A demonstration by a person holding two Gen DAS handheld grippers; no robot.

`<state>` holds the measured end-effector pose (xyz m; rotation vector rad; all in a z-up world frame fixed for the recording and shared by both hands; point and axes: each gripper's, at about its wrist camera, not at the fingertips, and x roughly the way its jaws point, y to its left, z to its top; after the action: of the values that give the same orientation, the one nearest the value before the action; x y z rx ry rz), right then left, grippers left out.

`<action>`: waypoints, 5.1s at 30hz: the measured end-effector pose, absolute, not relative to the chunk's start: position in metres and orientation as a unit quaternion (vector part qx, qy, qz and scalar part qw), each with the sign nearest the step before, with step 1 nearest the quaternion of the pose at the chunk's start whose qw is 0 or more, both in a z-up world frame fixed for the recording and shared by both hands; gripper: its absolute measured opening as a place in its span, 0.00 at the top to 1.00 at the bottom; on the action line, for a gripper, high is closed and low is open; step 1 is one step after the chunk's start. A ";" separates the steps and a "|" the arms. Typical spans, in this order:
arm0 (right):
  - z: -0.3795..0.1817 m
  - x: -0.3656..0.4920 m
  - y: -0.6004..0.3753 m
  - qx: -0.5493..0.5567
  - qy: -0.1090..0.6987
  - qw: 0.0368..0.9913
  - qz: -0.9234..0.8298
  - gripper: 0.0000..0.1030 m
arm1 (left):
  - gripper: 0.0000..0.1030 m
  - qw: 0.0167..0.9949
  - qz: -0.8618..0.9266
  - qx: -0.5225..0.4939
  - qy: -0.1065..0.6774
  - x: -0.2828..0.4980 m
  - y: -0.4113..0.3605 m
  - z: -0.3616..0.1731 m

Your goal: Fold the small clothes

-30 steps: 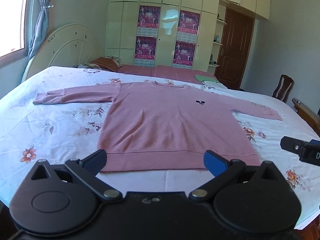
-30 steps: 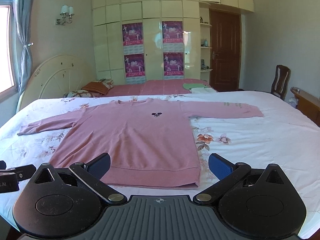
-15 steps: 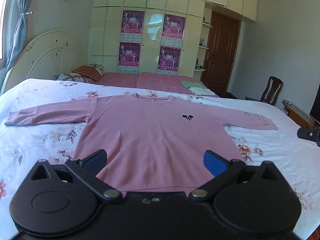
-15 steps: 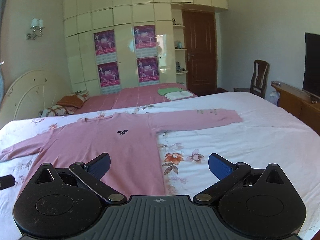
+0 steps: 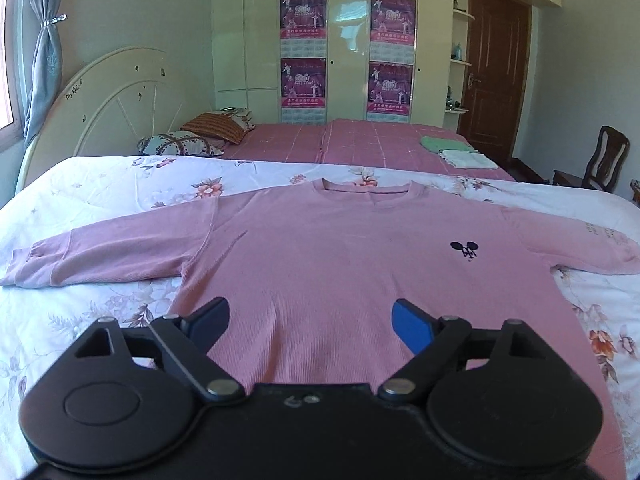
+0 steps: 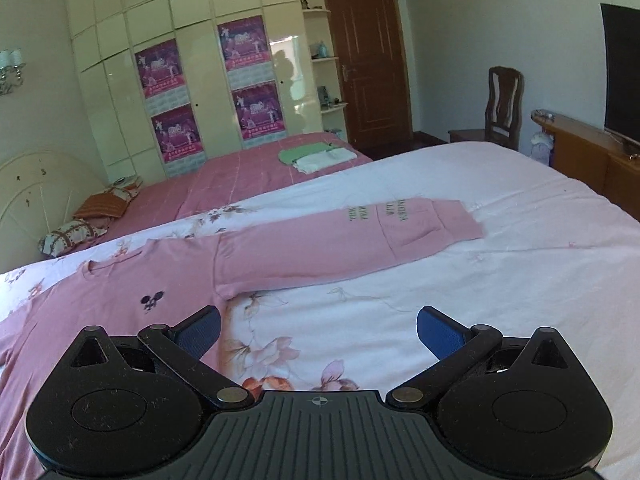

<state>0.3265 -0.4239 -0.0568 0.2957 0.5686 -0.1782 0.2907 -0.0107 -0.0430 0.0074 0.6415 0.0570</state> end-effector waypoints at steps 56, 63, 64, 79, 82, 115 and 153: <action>-0.101 0.411 -0.603 0.212 0.273 0.921 -0.182 0.95 | 0.08 0.911 0.038 0.063 0.407 0.381 -0.003 -0.112; -0.080 0.404 -0.489 0.157 0.264 0.947 -0.098 0.95 | 0.36 0.913 0.034 -0.026 0.406 0.391 0.054 -0.120; -0.080 0.408 -0.468 0.152 0.264 0.949 -0.083 0.95 | 0.40 0.912 0.030 -0.036 0.407 0.393 0.062 -0.121; -0.111 0.473 -0.188 0.106 0.322 0.936 0.092 0.95 | 0.45 0.921 0.005 -0.056 0.386 0.399 0.167 -0.109; -0.120 0.493 -0.149 0.089 0.336 0.931 0.115 0.95 | 0.45 0.921 -0.009 -0.064 0.384 0.404 0.173 -0.107; -0.132 0.387 -0.377 0.434 0.282 0.853 -0.063 0.55 | 0.94 0.903 -0.202 -0.125 0.358 0.531 0.019 -0.110; -0.093 0.373 -0.396 0.330 0.301 0.895 0.003 0.46 | 0.52 0.919 -0.133 -0.149 0.339 0.539 0.085 -0.139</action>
<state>0.3731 -0.3963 -0.0927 0.6847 0.6236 0.0063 0.5385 0.0851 -0.1390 -0.3058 0.6966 -0.2739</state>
